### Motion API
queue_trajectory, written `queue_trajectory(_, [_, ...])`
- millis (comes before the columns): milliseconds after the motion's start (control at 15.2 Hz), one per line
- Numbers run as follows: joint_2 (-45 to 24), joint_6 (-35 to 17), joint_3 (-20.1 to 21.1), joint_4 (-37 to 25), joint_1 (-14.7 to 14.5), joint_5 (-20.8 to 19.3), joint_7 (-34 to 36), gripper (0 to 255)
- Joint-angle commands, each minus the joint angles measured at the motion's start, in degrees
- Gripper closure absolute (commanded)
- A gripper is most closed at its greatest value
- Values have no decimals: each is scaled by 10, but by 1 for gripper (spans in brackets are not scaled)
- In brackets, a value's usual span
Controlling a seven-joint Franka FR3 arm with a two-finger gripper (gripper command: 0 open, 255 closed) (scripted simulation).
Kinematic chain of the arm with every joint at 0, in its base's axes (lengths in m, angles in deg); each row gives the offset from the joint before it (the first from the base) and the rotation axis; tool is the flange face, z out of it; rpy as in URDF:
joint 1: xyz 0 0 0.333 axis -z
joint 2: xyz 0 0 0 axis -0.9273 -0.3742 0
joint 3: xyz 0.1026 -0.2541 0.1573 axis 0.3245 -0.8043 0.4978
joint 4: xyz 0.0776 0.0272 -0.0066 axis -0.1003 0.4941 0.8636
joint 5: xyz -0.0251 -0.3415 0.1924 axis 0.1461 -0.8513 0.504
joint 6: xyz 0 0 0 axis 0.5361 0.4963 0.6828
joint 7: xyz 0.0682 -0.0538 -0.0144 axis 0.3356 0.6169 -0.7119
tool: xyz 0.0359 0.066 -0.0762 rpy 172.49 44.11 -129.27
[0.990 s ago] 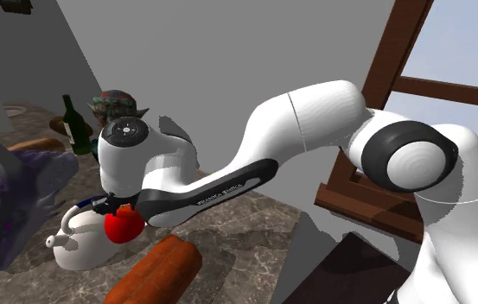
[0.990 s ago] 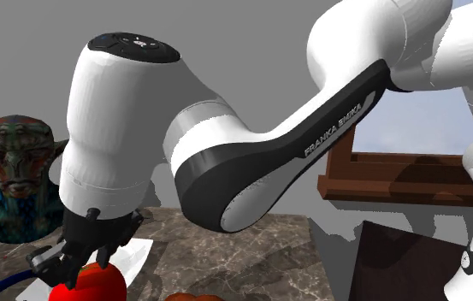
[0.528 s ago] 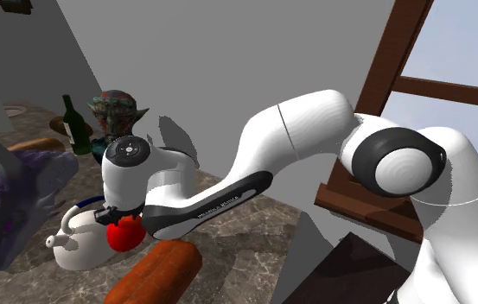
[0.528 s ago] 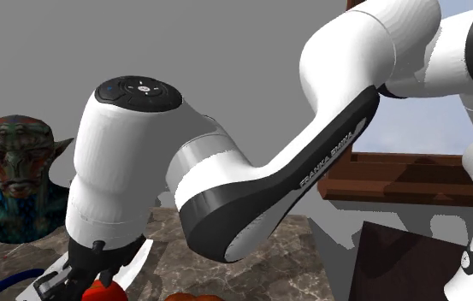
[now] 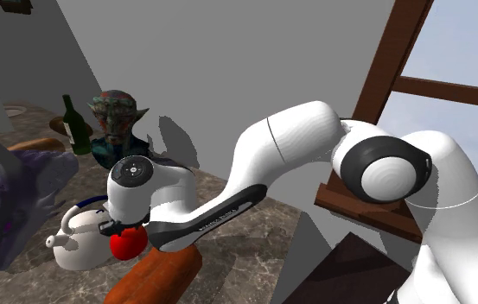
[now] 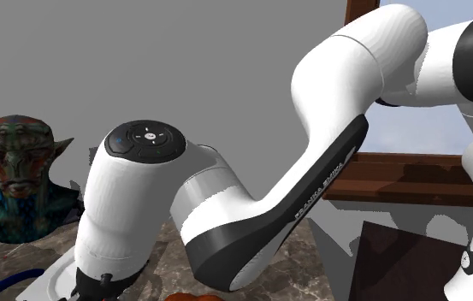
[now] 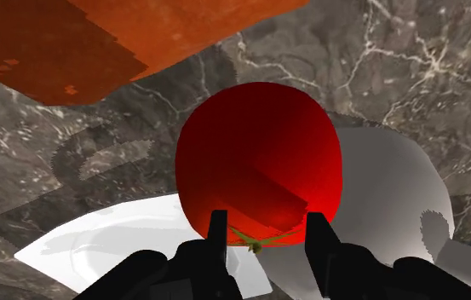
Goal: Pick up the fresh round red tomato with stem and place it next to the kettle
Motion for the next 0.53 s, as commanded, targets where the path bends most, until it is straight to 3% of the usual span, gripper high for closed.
queue_trajectory(0, [-8, -8, -4, 0, -1, -5, 5, 255])
queue_trajectory(462, [-15, -14, -7, -1, -3, -8, 10, 255])
